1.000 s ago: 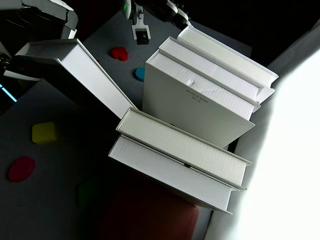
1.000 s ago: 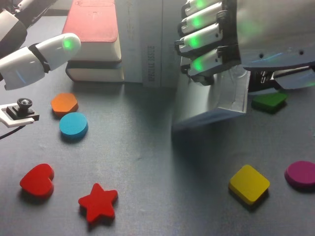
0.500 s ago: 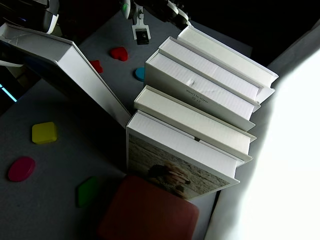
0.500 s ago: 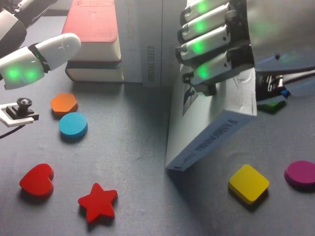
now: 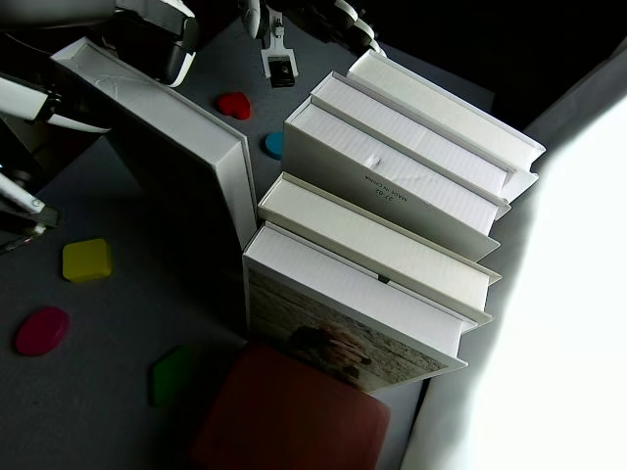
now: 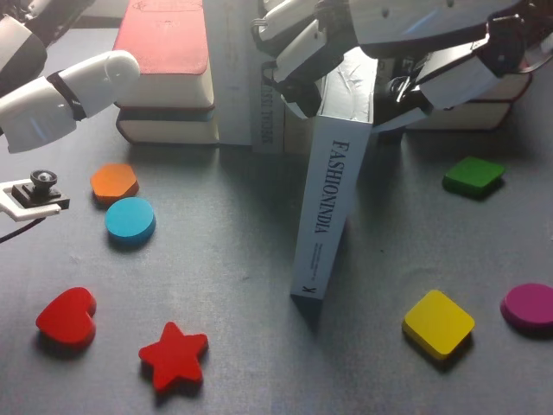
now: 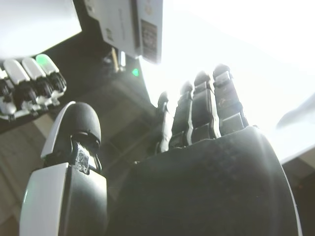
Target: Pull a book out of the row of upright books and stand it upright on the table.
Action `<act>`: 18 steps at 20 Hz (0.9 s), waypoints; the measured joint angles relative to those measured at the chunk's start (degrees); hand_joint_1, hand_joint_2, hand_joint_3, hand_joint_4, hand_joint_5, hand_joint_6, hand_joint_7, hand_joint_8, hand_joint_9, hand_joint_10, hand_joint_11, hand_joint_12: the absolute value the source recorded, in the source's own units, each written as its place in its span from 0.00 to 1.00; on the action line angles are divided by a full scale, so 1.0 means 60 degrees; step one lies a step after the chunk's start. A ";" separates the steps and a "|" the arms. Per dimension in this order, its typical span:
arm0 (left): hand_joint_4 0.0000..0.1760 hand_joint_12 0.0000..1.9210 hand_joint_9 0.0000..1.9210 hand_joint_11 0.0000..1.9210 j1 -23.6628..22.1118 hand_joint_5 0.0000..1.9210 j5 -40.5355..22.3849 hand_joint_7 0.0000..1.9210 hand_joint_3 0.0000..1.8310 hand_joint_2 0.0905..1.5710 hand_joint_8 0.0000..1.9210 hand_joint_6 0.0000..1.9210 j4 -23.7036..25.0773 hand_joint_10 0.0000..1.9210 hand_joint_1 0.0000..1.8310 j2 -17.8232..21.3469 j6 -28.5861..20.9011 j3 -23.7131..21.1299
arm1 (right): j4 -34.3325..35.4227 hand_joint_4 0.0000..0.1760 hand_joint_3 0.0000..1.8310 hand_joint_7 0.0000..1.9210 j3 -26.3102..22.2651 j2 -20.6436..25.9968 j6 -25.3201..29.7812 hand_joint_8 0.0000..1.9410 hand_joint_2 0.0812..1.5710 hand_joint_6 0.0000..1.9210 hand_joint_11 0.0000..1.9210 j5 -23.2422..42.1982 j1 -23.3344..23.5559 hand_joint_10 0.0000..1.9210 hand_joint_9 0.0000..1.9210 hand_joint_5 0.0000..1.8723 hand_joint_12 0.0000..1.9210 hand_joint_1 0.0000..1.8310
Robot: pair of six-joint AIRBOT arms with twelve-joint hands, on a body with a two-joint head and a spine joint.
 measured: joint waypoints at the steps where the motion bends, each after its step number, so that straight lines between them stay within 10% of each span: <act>1: 0.58 0.00 0.00 0.00 -0.0022 0.02 0.0004 0.00 0.00 0.84 0.00 0.01 0.0000 0.00 0.18 0.0000 0.0000 0.0000 | 0.0000 0.00 0.00 0.33 0.0080 -0.0051 0.0080 0.81 0.79 0.65 0.08 0.0025 0.0004 0.90 0.17 0.43 1.00 0.63; 2: 0.50 0.00 0.00 0.00 -0.0058 0.02 0.0011 0.00 0.00 0.85 0.00 0.01 -0.0011 0.00 0.19 0.0000 0.0000 0.0000 | 0.0007 0.00 0.00 0.35 0.0193 -0.0120 0.0226 0.71 0.77 0.65 0.02 0.0069 0.0015 0.75 0.15 0.47 1.00 0.65; 3: 0.46 0.00 0.00 0.00 -0.0058 0.02 -0.0015 0.00 0.00 0.86 0.00 0.00 -0.0011 0.00 0.17 0.0000 0.0000 0.0000 | -0.0004 0.00 0.00 0.32 0.0306 -0.0204 0.0353 0.41 0.74 0.60 0.00 0.0117 0.0029 0.49 0.12 0.48 0.84 0.62; 4: 0.50 0.00 0.00 0.00 -0.0058 0.02 -0.0004 0.00 0.00 0.86 0.00 0.00 0.0004 0.00 0.17 0.0000 0.0000 0.0000 | -0.0080 0.00 0.00 0.35 0.0495 -0.0299 0.0630 0.34 0.73 0.60 0.00 0.0197 0.0069 0.51 0.14 0.48 0.90 0.62; 5: 0.53 0.00 0.00 0.00 -0.0058 0.01 0.0004 0.00 0.00 0.86 0.00 0.00 0.0022 0.00 0.16 -0.0007 0.0000 0.0000 | -0.0219 0.00 0.00 0.31 0.0601 -0.0335 0.0925 0.67 0.78 0.66 0.01 0.0291 0.0138 0.76 0.15 0.47 0.98 0.64; 6: 0.54 0.00 0.00 0.00 -0.0058 0.01 0.0000 0.00 0.00 0.86 0.00 0.00 0.0033 0.00 0.15 -0.0007 0.0000 0.0000 | -0.0262 0.00 0.00 0.28 0.0601 -0.0328 0.0962 0.77 0.79 0.67 0.00 0.0350 0.0164 0.85 0.11 0.46 1.00 0.64; 8: 0.62 0.00 0.00 0.00 -0.0069 0.01 -0.0004 0.00 0.00 0.86 0.00 0.00 0.0004 0.00 0.16 -0.0007 0.0000 0.0004 | -0.0350 0.00 0.00 0.41 0.0561 -0.0251 0.0991 0.76 0.76 0.59 0.11 0.0433 0.0211 0.88 0.28 0.44 1.00 0.65; 9: 0.57 0.00 0.00 0.00 -0.0069 0.01 -0.0004 0.00 0.00 0.86 0.00 0.00 0.0004 0.00 0.17 -0.0029 -0.0004 0.0044 | -0.0401 0.00 0.00 0.33 0.0561 -0.0255 0.0984 0.72 0.78 0.69 0.02 0.0484 0.0211 0.79 0.18 0.45 1.00 0.64; 12: 0.42 0.00 0.00 0.00 -0.0076 0.01 0.0025 0.00 0.00 0.87 0.00 0.00 0.0004 0.00 0.19 -0.0076 -0.0004 0.0040 | -0.0386 0.00 0.00 0.40 0.0736 -0.0525 0.1045 0.12 0.73 0.60 0.00 0.0477 0.0142 0.23 0.21 0.47 0.73 0.62; 15: 0.59 0.00 0.00 0.00 -0.0095 0.01 0.0025 0.00 0.00 0.84 0.00 0.00 0.0011 0.00 0.14 -0.0120 -0.0004 0.0040 | -0.0251 0.00 0.00 0.40 0.0994 -0.0940 0.1180 0.07 0.75 0.64 0.00 0.0372 0.0004 0.31 0.19 0.44 0.76 0.61; 18: 0.51 0.00 0.00 0.00 -0.0095 0.01 0.0029 0.00 0.00 0.68 0.00 0.00 -0.0069 0.00 0.05 -0.0117 -0.0004 0.0040 | -0.0226 0.00 0.00 0.40 0.1297 -0.1246 0.1341 0.08 0.75 0.64 0.00 0.0346 -0.0015 0.37 0.18 0.44 0.76 0.62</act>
